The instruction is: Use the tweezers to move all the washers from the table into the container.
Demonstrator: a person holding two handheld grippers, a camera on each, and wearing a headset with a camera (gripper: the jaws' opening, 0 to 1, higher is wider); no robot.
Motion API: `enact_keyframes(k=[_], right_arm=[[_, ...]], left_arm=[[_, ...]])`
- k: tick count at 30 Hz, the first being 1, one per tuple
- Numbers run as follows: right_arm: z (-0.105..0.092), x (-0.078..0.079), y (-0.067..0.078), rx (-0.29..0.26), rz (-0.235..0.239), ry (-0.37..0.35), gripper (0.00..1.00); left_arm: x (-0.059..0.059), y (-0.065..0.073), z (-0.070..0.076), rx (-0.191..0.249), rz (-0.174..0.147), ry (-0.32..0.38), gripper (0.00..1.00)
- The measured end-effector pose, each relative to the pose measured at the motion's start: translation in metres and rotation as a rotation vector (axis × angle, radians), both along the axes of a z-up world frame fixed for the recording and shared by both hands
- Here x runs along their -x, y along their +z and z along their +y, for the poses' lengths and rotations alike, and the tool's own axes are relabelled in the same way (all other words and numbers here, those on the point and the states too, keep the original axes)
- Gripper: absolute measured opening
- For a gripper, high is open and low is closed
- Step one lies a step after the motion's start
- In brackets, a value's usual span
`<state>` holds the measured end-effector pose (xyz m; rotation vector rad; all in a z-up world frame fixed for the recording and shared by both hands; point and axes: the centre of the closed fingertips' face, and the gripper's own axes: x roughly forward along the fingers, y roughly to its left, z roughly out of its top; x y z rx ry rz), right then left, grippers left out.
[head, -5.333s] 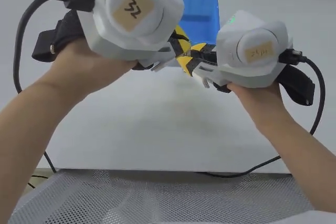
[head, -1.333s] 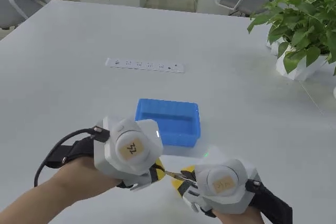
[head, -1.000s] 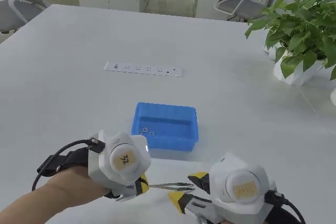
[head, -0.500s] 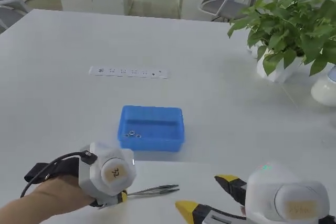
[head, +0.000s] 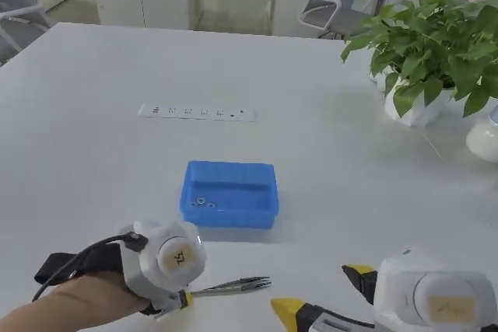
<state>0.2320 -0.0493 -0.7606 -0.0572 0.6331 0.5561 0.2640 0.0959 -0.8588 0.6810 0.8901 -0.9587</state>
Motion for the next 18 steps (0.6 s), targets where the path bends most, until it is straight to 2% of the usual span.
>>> enact_keyframes(k=[1,3,5,6,7,8,9,10,12,14,15,18], right_arm=[[0.001,0.001,-0.002,0.012,0.001,0.008,0.68],[-0.001,0.001,-0.002,0.027,-0.004,0.008,0.69],[-0.004,0.0,-0.002,0.029,-0.009,-0.001,0.7],[-0.004,0.0,-0.001,0.025,-0.009,-0.007,0.7],[-0.006,-0.002,-0.001,0.019,-0.008,-0.019,0.71],[-0.007,-0.002,-0.001,0.015,-0.008,-0.021,0.72],[-0.007,-0.002,-0.001,0.009,-0.006,-0.023,0.72],[-0.007,-0.002,-0.001,0.01,-0.006,-0.024,0.72],[-0.006,-0.002,0.0,0.017,-0.012,-0.02,0.73],[-0.006,-0.001,-0.002,0.023,-0.011,-0.014,0.74],[-0.007,-0.001,-0.002,0.029,-0.012,-0.013,0.75],[-0.008,-0.002,0.002,0.033,-0.022,-0.02,0.76]], left_arm=[[0.002,0.0,0.002,0.011,0.009,0.02,0.22],[0.001,0.005,0.007,0.031,-0.023,0.071,0.32],[0.003,0.012,0.013,0.066,-0.025,0.162,0.42],[0.004,0.018,0.013,0.116,-0.03,0.205,0.5],[0.005,0.023,0.014,0.146,-0.03,0.232,0.53],[0.007,0.027,0.016,0.184,-0.024,0.287,0.55],[0.007,0.029,0.017,0.198,-0.025,0.305,0.57],[0.008,0.035,0.019,0.237,-0.031,0.351,0.59],[0.013,0.045,0.022,0.277,-0.042,0.383,0.63],[0.012,0.054,0.028,0.295,-0.086,0.421,0.66],[0.014,0.06,0.033,0.308,-0.112,0.447,0.71],[0.015,0.077,0.044,0.36,-0.161,0.525,0.82]])
